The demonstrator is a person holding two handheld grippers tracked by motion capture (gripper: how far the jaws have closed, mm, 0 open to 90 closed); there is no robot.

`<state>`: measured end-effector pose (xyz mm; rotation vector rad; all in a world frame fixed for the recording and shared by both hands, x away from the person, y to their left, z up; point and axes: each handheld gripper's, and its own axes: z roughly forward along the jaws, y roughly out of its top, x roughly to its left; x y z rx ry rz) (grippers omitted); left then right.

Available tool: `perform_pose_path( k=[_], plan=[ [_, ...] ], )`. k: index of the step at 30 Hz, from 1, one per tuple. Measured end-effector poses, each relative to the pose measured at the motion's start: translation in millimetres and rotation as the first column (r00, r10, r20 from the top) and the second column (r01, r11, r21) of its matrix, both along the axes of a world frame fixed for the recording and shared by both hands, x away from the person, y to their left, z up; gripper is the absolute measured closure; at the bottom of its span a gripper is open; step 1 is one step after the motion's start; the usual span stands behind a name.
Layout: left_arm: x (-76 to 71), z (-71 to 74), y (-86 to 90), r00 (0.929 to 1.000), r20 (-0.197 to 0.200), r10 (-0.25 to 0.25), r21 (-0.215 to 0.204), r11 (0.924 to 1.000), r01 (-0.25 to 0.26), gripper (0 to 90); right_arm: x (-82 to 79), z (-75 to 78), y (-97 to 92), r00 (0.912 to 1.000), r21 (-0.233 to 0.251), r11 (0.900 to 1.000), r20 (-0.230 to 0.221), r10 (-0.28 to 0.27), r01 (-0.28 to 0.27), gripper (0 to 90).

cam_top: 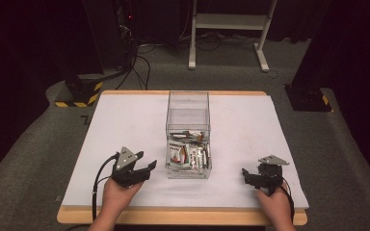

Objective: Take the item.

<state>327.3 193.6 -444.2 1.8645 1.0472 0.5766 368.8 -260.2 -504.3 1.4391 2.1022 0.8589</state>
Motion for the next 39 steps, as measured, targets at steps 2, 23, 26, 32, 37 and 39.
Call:
perform_pose_path(
  k=[2, 23, 26, 32, 37, 39],
  plan=[
    [-0.5, 3.4, -3.5, 0.9999, 0.009, -0.008, 0.001, 1.0000, 0.008, 38.4, -0.1, 0.0, 0.1, 1.0000, 0.001, 1.0000, -0.001, -0.001, 0.001, 11.7],
    [-0.7, 19.8, -21.3, 0.9983, 0.041, -0.042, -0.014, 0.9990, 0.043, 38.7, 0.0, 0.0, 0.0, 1.0000, 0.000, 1.0000, 0.000, 0.000, 0.000, 11.7],
    [1.1, 21.6, -26.0, 0.9978, 0.043, -0.051, -0.015, 0.9985, 0.052, 38.7, 0.0, 0.0, 0.0, 1.0000, 0.000, 1.0000, 0.001, 0.000, 0.000, 11.8],
    [4.2, 25.2, -35.8, 0.9971, 0.042, -0.063, -0.020, 0.9977, 0.064, 39.4, 0.0, 0.0, 0.0, 1.0000, 0.000, 1.0000, 0.001, 0.000, 0.000, 11.7],
    [6.7, 26.5, -42.5, 0.9965, 0.043, -0.071, -0.022, 0.9972, 0.072, 39.5, -0.1, 0.0, 0.0, 1.0000, 0.001, 1.0000, 0.000, 0.001, -0.001, 11.7],
    [8.9, 27.1, -46.1, 0.9962, 0.042, -0.077, -0.026, 0.9966, 0.078, 39.6, -0.1, 0.0, -0.1, 1.0000, 0.001, 1.0000, 0.001, 0.001, -0.001, 11.8]
  ],
)
